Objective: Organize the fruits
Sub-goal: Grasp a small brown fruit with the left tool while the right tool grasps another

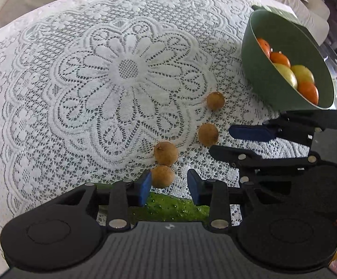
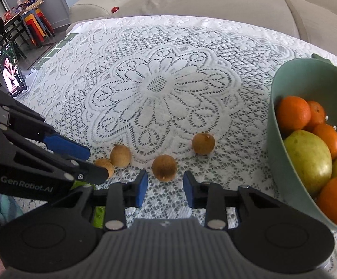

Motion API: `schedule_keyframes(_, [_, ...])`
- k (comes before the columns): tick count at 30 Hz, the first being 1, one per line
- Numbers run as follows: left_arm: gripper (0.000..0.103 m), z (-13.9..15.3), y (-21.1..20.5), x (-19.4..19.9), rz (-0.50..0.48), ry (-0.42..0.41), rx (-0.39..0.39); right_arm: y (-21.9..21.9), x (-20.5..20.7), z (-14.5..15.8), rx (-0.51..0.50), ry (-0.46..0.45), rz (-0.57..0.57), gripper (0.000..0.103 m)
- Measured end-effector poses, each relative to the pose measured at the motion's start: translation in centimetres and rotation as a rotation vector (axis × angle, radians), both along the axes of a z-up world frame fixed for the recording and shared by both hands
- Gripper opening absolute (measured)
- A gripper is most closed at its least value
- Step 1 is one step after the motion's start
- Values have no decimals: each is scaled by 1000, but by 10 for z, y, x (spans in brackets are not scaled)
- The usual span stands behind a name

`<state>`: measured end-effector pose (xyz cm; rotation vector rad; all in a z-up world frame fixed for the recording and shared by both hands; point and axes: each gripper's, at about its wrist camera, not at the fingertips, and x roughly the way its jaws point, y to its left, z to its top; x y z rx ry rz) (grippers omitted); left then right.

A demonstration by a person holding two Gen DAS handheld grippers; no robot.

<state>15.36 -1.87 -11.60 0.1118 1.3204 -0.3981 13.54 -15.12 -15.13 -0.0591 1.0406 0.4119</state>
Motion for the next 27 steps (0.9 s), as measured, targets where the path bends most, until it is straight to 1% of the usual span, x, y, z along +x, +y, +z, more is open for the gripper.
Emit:
schedule_keyframes(6, [42,-8,-5,8,-60,40,31,-2,10,-7,41,25,-4,30])
schedule_keyframes(14, [41,-21,-13,16,-74,62,39,-1,15,-14,55,45,-14,30])
schedule_keyframes(18, [40,-27,-17,15,-51,59,49,-2,16,-16,63,53,-20,30])
schedule_keyframes(21, [35,-31,-17,15,-28,59,50,-1,17,-16,60,51,-17,29])
schedule_keyframes(23, [30,-32,-17,15,-16,53,53,0,17,-16,55,50,-11,25])
schedule_keyframes(24, [30,-33,-18,15,-8,50,54,1,17,-16,51,50,-8,23])
schedule_keyframes(27, [30,-35,-11,16,24,47,37,2,17,-15,40,48,-3,23])
